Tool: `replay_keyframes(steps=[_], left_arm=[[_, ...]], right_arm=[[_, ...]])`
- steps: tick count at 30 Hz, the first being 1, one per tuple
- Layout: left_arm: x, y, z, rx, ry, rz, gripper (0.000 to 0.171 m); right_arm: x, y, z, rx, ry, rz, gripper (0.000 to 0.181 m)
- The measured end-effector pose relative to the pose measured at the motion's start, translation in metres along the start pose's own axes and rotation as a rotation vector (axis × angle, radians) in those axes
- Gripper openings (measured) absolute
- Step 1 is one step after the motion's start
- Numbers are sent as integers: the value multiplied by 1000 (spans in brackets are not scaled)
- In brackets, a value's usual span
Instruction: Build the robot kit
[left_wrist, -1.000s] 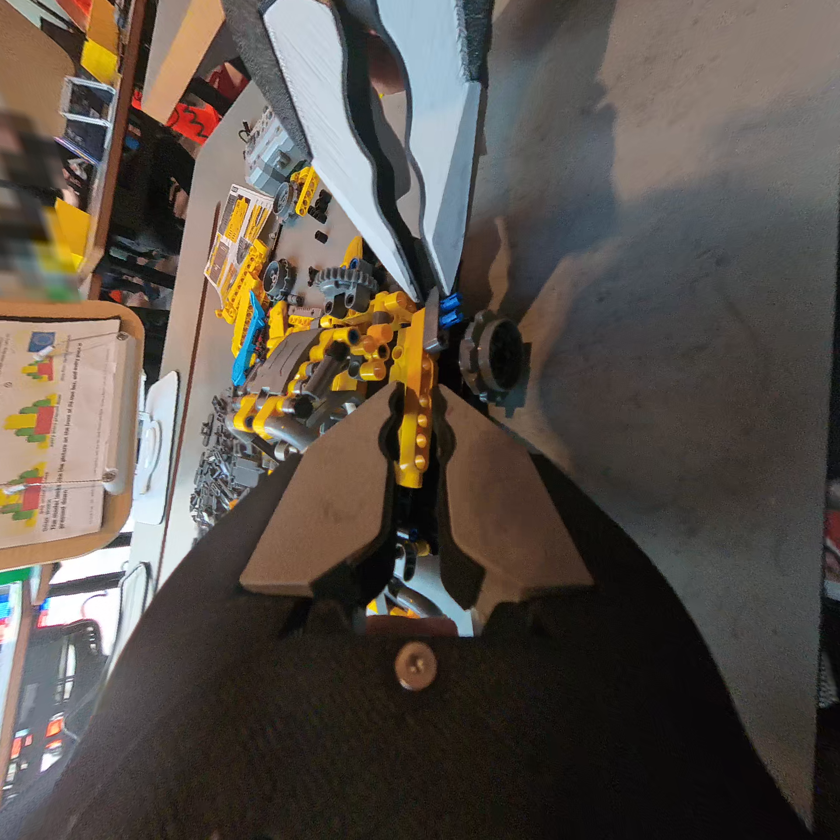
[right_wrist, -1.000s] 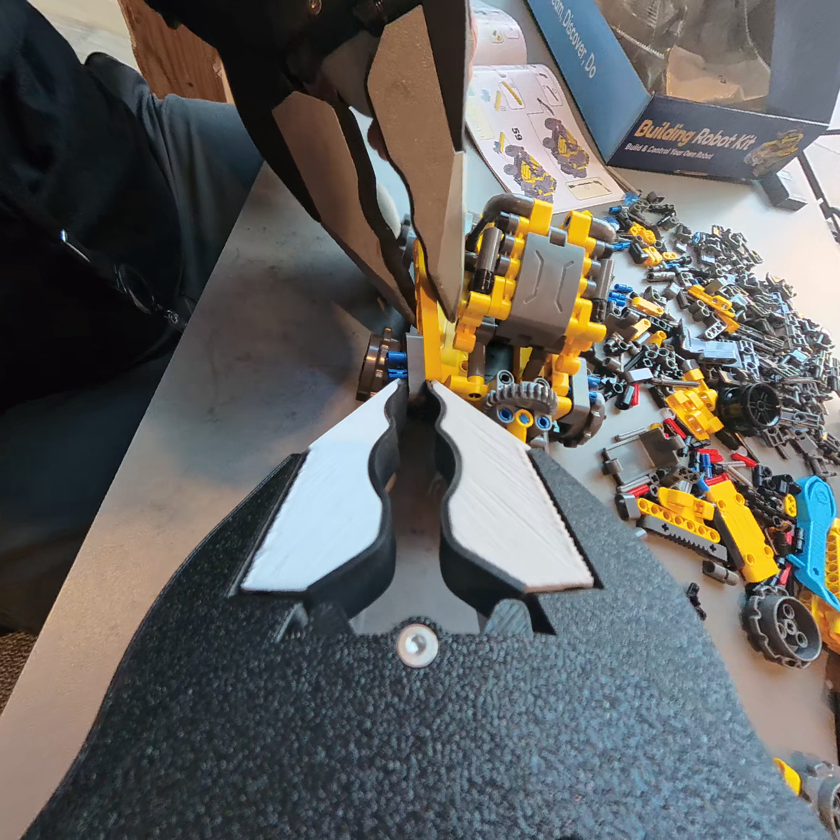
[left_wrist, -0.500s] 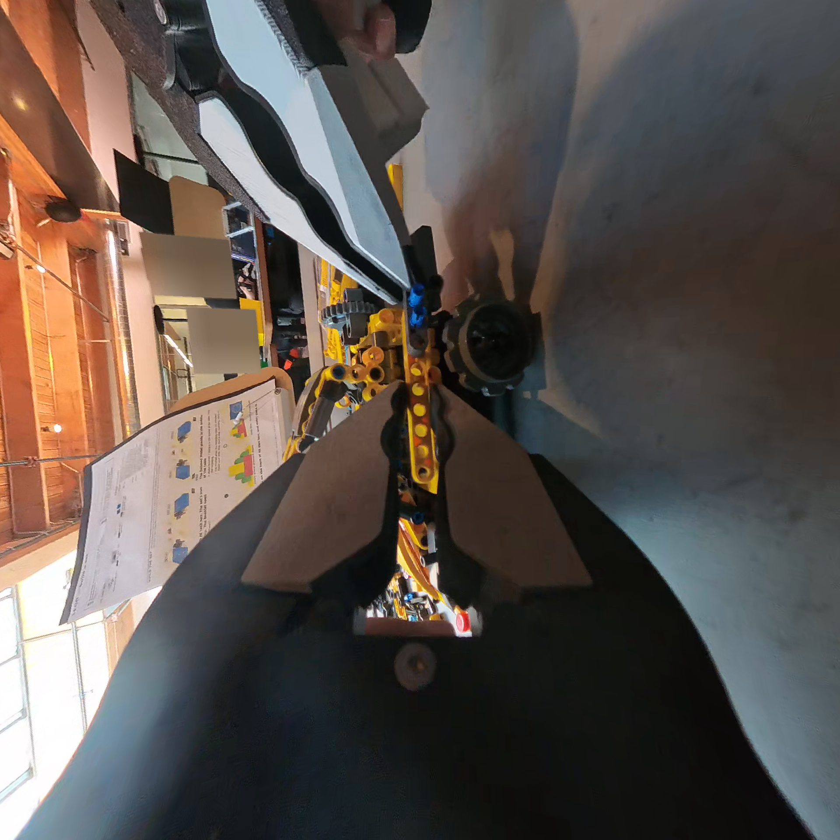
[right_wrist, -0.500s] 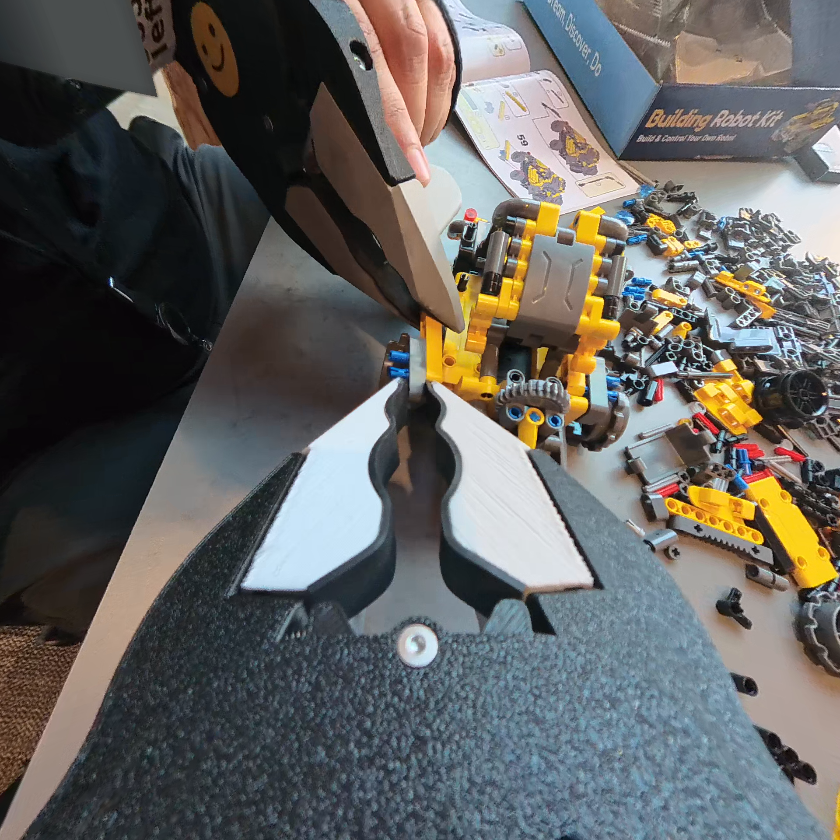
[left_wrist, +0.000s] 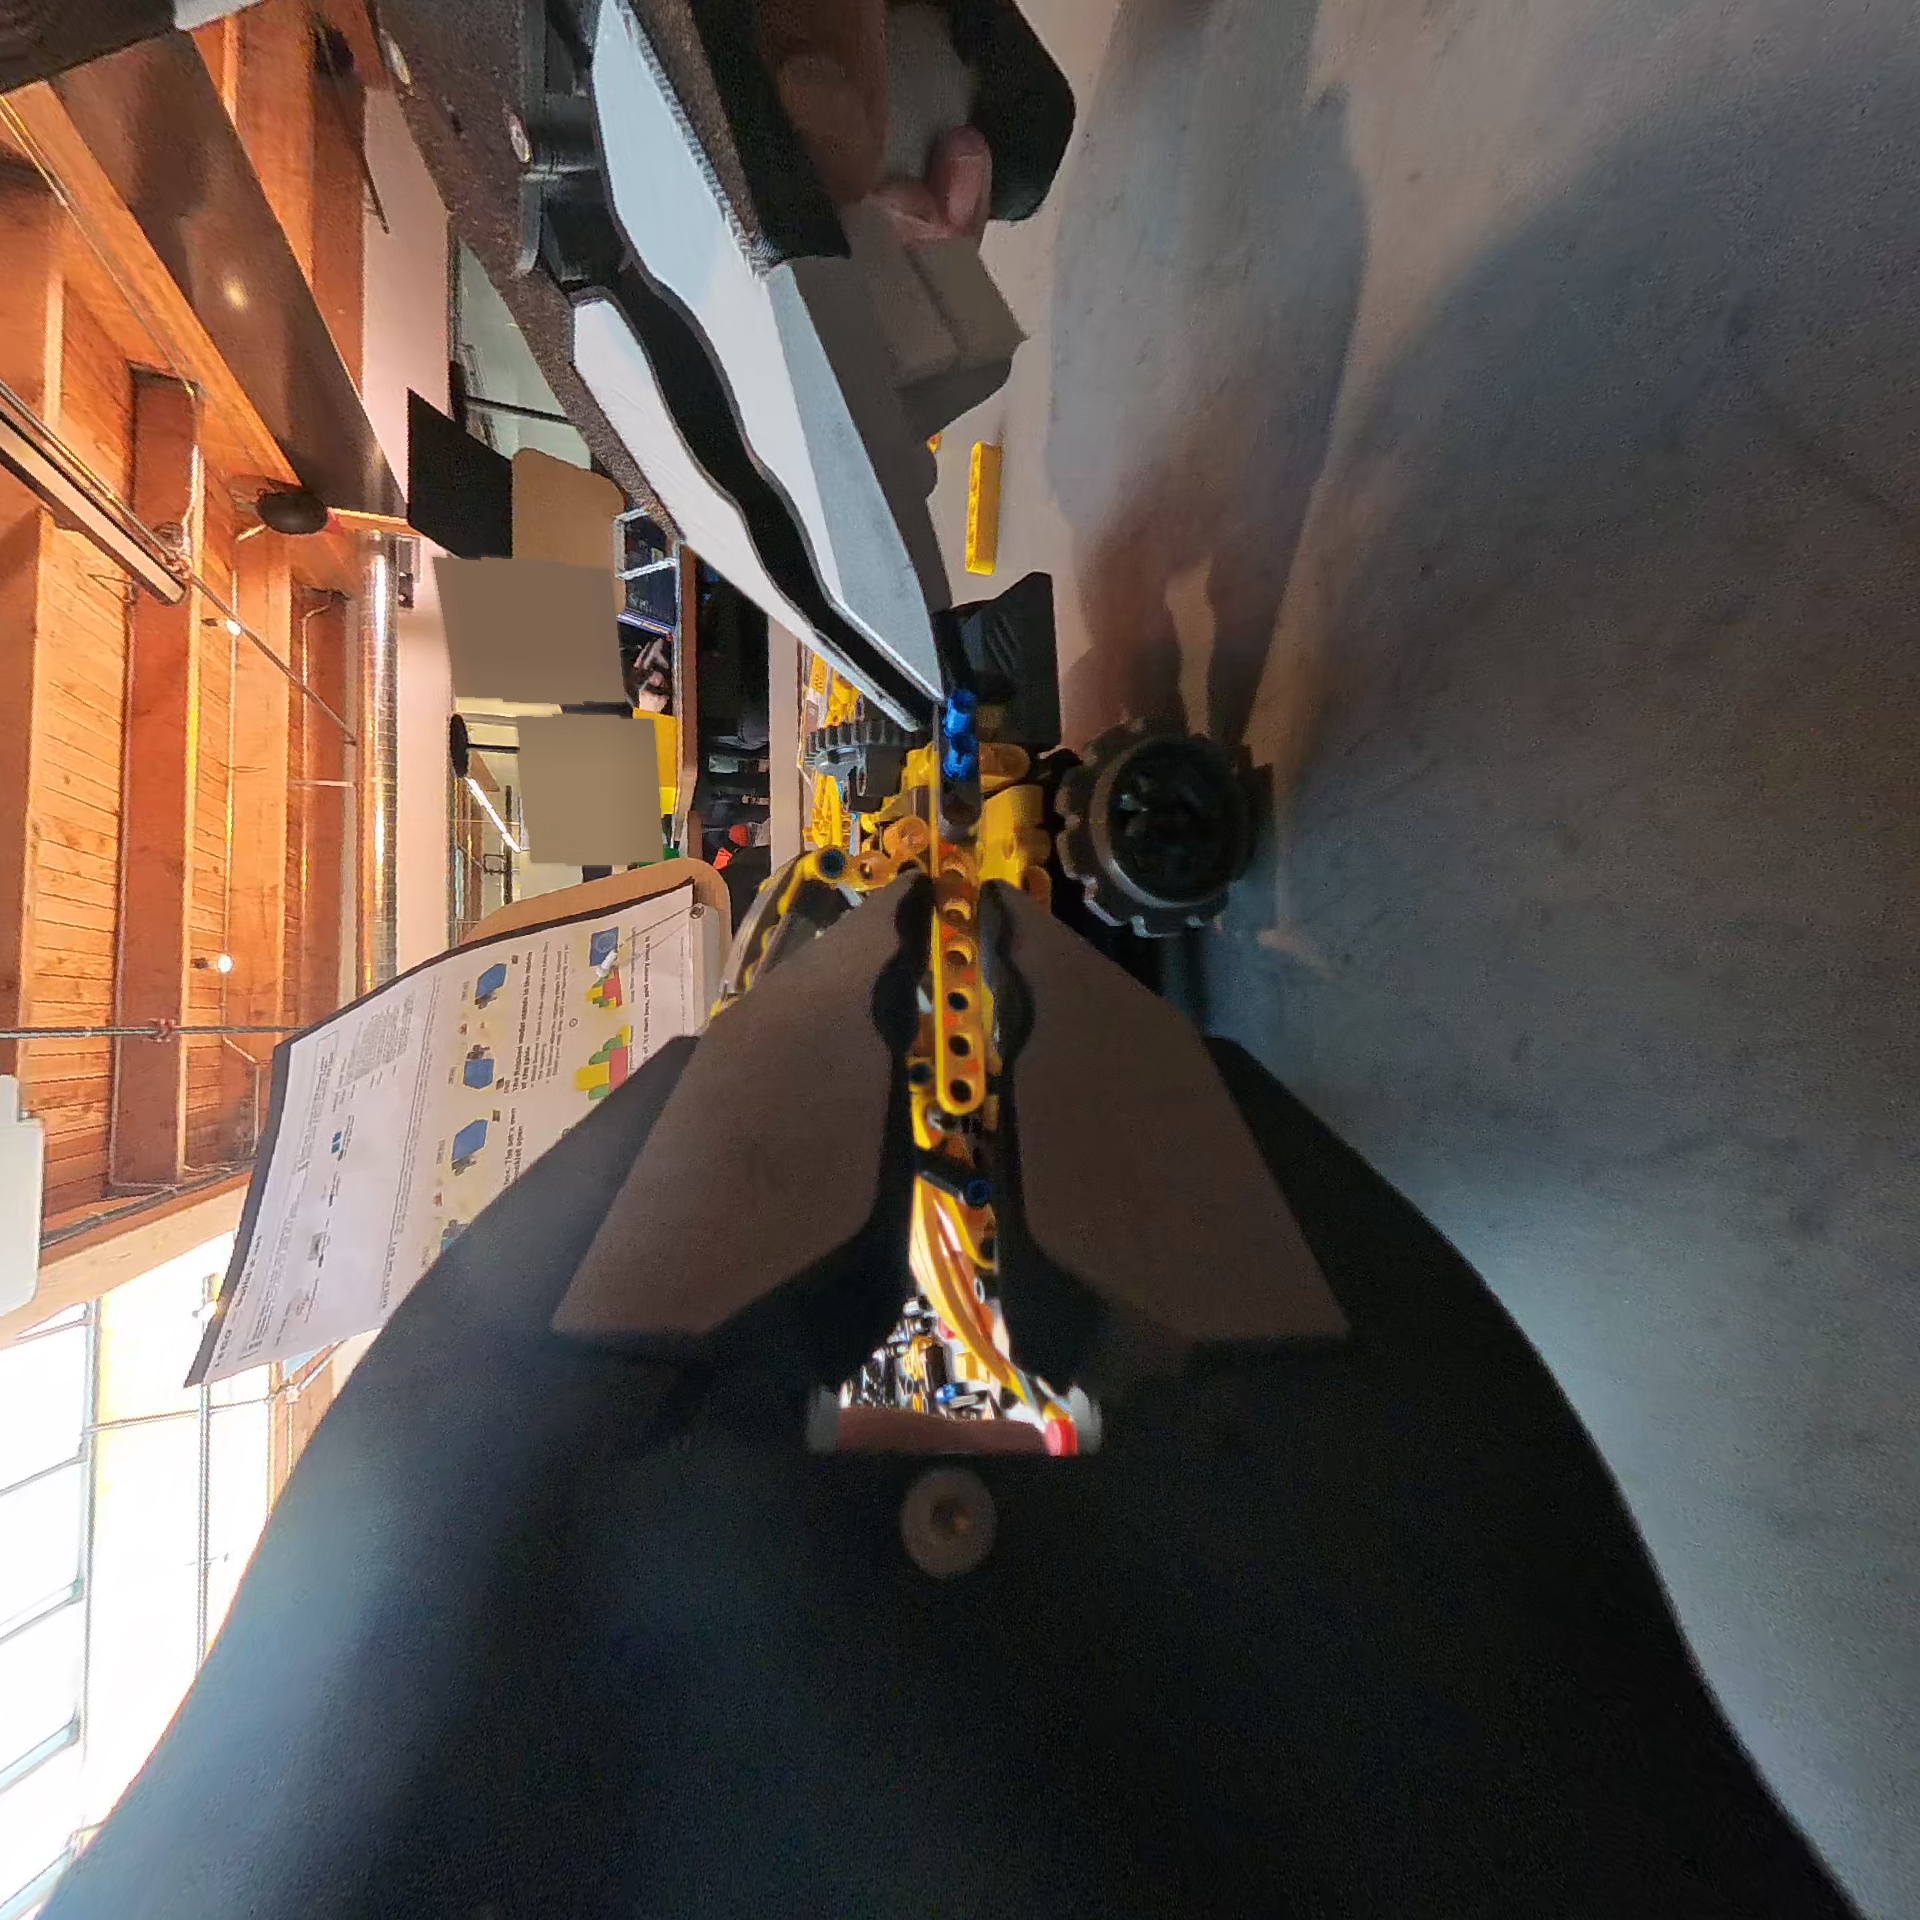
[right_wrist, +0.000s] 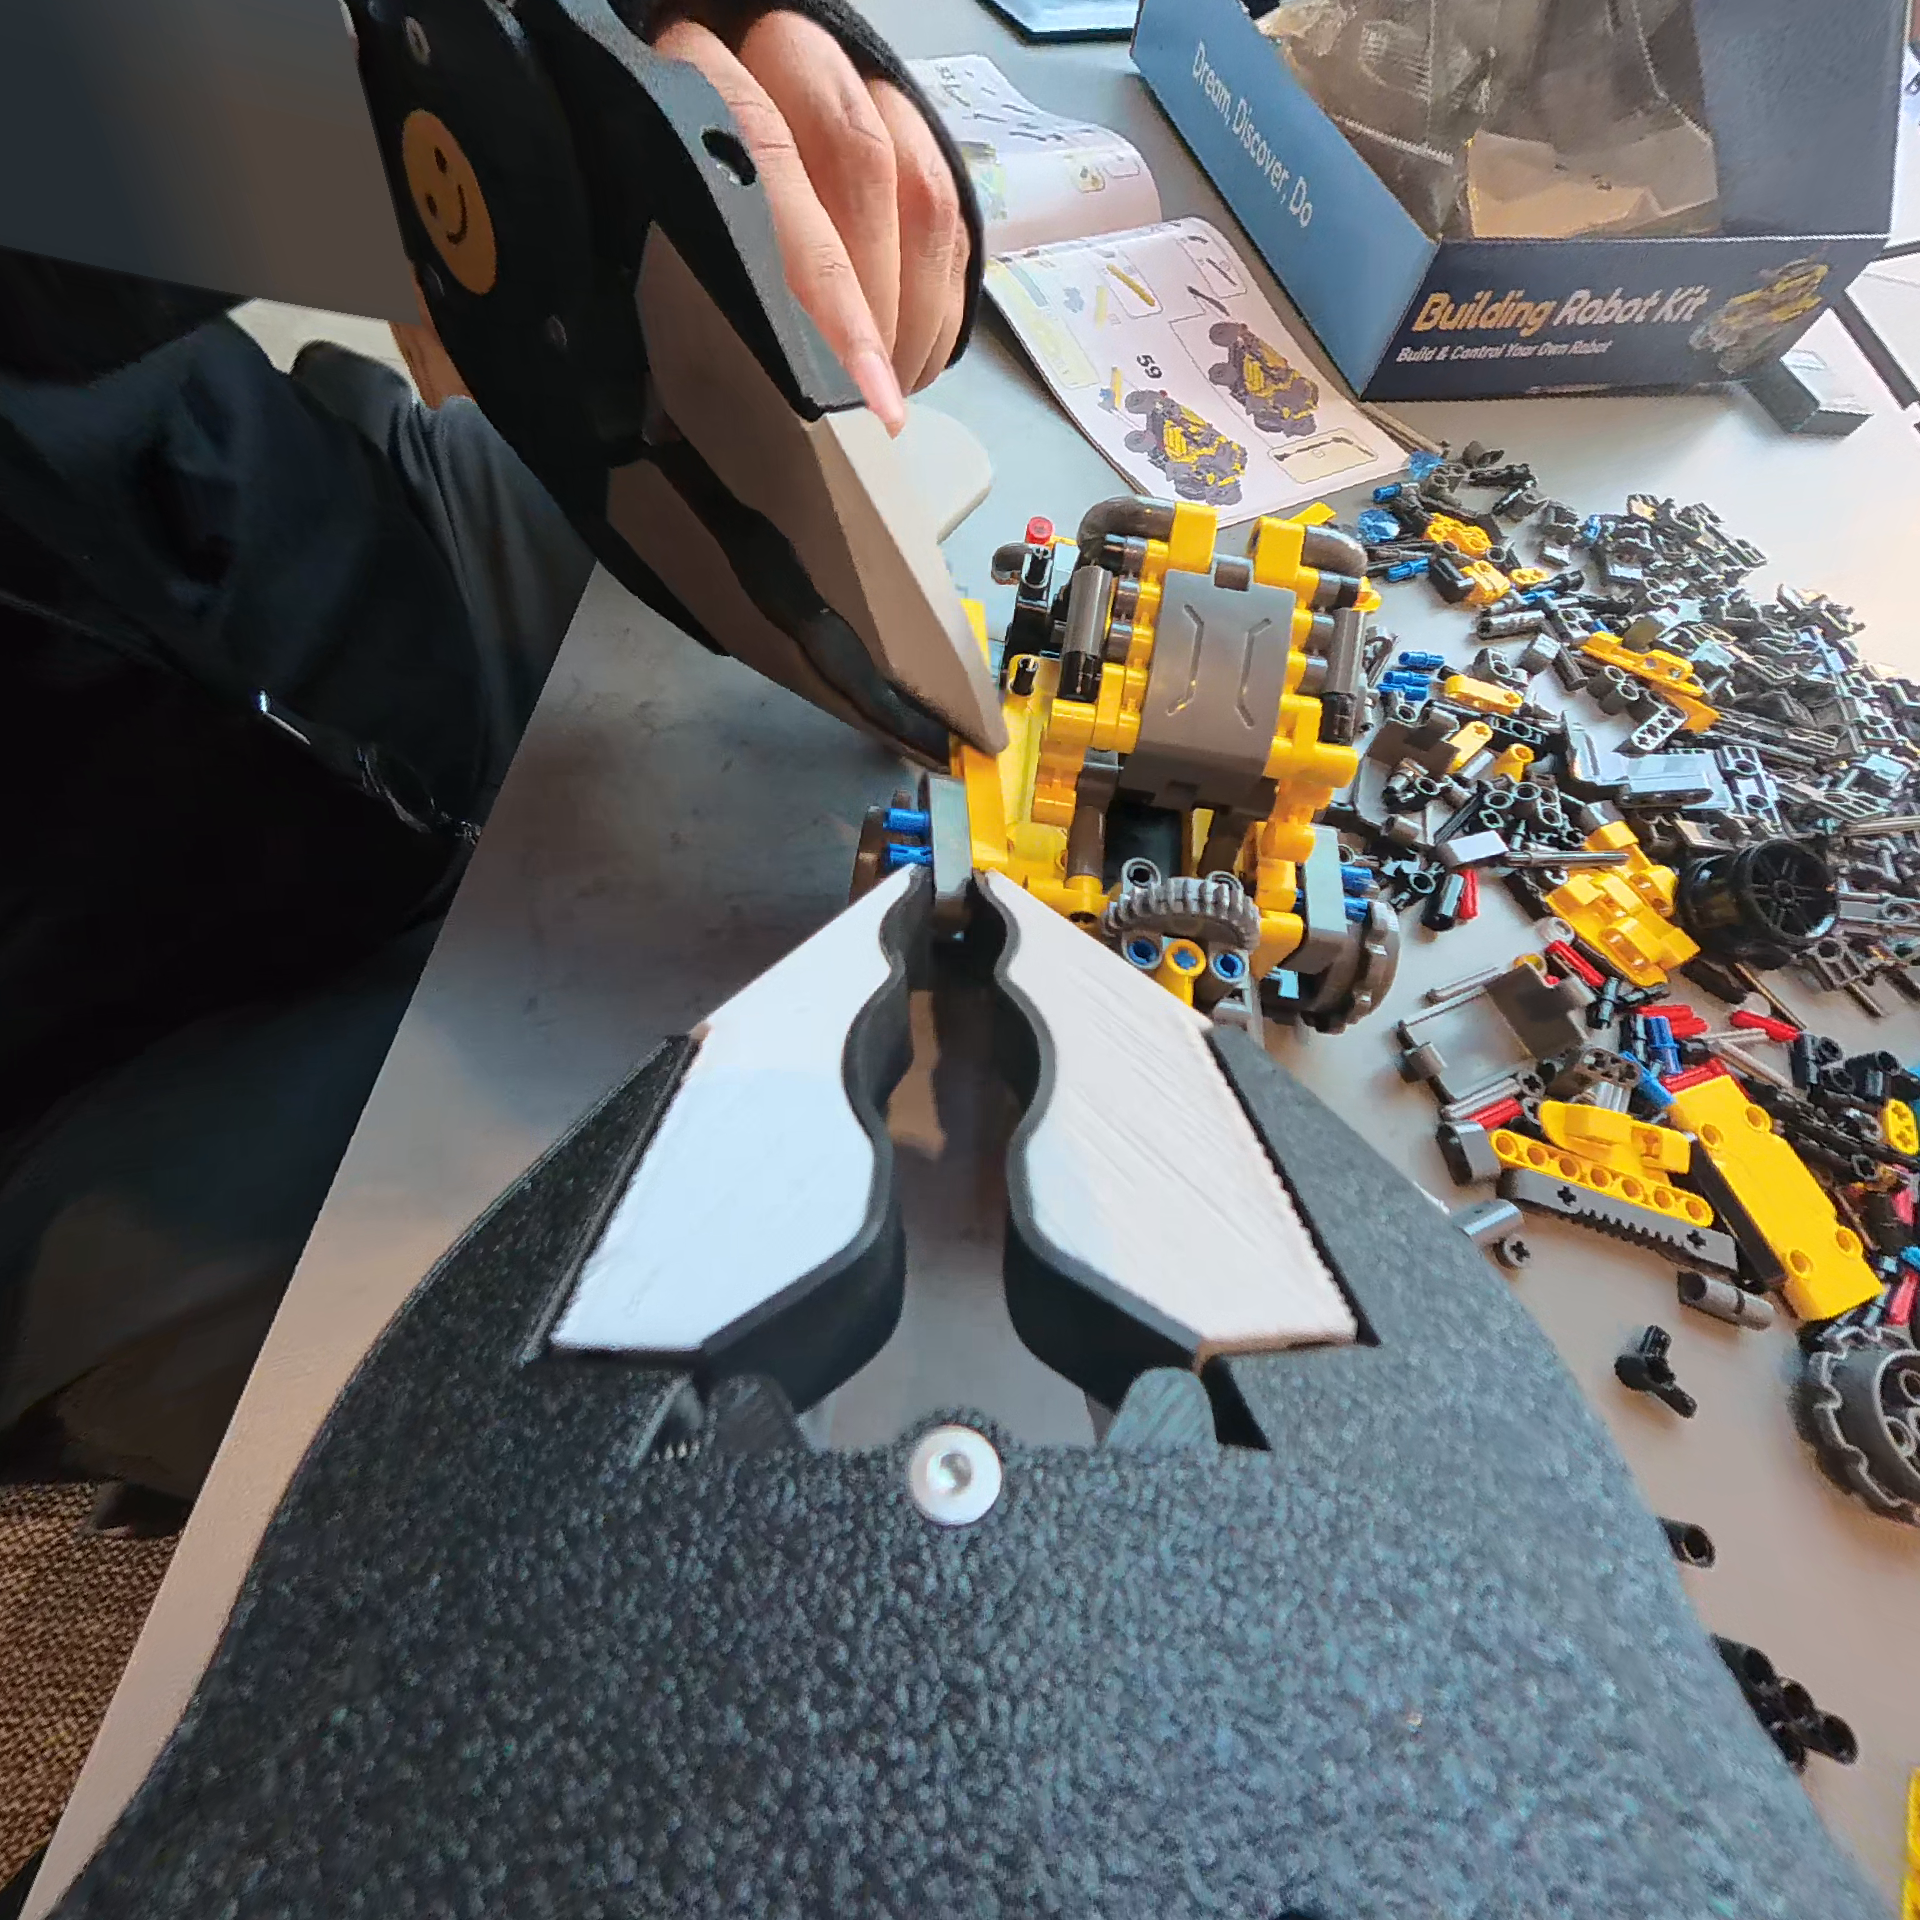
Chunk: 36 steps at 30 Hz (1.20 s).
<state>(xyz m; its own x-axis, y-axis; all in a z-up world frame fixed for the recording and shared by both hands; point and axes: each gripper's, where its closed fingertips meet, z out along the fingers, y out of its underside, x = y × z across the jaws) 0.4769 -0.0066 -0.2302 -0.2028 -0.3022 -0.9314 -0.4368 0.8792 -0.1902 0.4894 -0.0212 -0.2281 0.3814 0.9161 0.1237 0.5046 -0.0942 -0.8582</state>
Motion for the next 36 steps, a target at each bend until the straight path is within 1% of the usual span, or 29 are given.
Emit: replay_keyframes(steps=[5, 9, 12, 14, 15, 17, 18, 19, 20, 23, 26, 29, 31, 32, 34, 36], left_arm=[[0, 6, 3, -32, -7, 25, 4], [-1, 6, 1, -18, -39, 67, 4], [3, 13, 4, -44, -28, 66, 5], [2, 14, 4, -42, -35, 61, 4], [1, 13, 4, -39, -44, 60, 4], [-2, 12, 2, -30, -82, 62, 4], [-3, 11, 2, -25, -89, 57, 4], [0, 13, 3, -29, -80, 55, 4], [0, 15, 4, -35, -86, 64, 4], [0, 15, 5, -34, -89, 73, 4], [0, 13, 6, -33, -92, 69, 4], [-1, 13, 7, -39, -94, 47, 2], [-1, 14, 7, -48, -97, 43, 2], [-2, 15, 7, -50, -101, 40, 2], [-3, 16, 7, -50, -109, 42, 2], [-2, 17, 7, -51, -112, 51, 2]], right_arm=[[0, 0, 3, -8, 20, -25, 7], [1, 0, 4, -1, 33, -40, 8], [1, -2, 0, 11, 34, -52, 9], [4, -8, -6, 49, 39, -30, 19], [7, -10, -8, 67, 50, -8, 28], [20, -10, -11, 80, 102, 30, 55], [27, -9, -11, 85, 130, 54, 71], [30, -6, -9, 83, 132, 86, 83], [30, -2, -6, 70, 113, 117, 84], [35, 9, 5, 31, 102, 189, 79], [36, 10, 8, 51, 79, 229, 77], [38, 9, 7, 61, 78, 225, 76], [38, 7, 6, 67, 95, 187, 67], [39, 5, 6, 72, 108, 164, 65], [40, 4, 6, 74, 124, 154, 68], [45, 6, 6, 70, 145, 168, 85]])
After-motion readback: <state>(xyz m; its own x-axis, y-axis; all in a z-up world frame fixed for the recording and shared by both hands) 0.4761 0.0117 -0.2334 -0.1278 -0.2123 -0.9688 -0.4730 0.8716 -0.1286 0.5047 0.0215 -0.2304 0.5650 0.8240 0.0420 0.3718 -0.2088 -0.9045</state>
